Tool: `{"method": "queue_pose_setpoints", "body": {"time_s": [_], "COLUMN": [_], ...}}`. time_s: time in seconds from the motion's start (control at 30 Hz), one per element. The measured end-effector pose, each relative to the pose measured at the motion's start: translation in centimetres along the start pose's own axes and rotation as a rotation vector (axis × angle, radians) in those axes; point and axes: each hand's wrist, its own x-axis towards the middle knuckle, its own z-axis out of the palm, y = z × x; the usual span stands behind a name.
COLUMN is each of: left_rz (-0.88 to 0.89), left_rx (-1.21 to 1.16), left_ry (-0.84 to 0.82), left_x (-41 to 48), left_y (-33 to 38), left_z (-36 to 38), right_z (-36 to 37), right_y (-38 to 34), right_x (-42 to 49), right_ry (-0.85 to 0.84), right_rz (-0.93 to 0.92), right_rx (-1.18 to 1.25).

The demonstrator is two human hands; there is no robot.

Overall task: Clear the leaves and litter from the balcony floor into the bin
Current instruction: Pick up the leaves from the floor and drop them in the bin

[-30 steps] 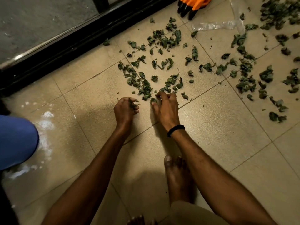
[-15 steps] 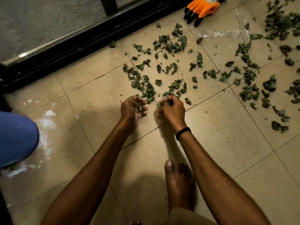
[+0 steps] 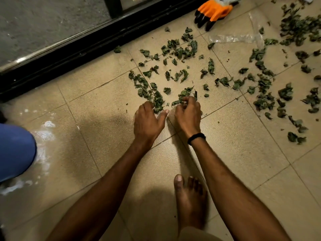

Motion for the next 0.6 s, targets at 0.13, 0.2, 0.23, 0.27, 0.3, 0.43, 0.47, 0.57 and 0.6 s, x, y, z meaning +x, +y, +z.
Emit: {"method": "queue_pose_setpoints", "body": {"time_s": [0.13, 0.2, 0.23, 0.27, 0.3, 0.43, 0.47, 0.57, 0.6], "left_rz": [0.001, 0.010, 0.036, 0.068, 0.087, -0.162, -0.271, -0.580, -0.634], "left_rx": [0.208, 0.202, 0.189, 0.164, 0.123, -0.331, -0.491, -1.001, -1.102], "left_ry": [-0.047, -0.028, -0.006, 0.020, 0.046, 0.032, -0.008, -0.104, -0.128], "left_x": [0.4, 0.5, 0.5, 0.5, 0.4, 0.2, 0.3, 0.8, 0.9], "left_y": [0.8, 1.1, 1.1, 1.0, 1.0, 0.9, 1.0, 1.4, 1.6], "left_z": [1.0, 1.1, 1.2, 1.3, 1.2, 0.4, 0.2, -0.5, -0.7], "right_z": [1.1, 1.2, 1.2, 1.2, 1.1, 0.2, -0.3, -1.9, -2.4], "right_y": [-0.2, -0.1, 0.0, 0.1, 0.2, 0.2, 0.2, 0.3, 0.5], "right_x": [0.2, 0.3, 0.4, 0.5, 0.5, 0.6, 0.6, 0.4, 0.6], "right_ry": [-0.063, -0.085, -0.088, -0.087, -0.085, -0.093, -0.116, -0.080, -0.020], "right_rz": [-0.170, -0.192, -0.201, -0.200, -0.180, 0.088, 0.165, 0.281, 0.293], "right_rx": [-0.158, -0.210, -0.232, -0.233, -0.206, 0.216, 0.348, 0.560, 0.570]}}
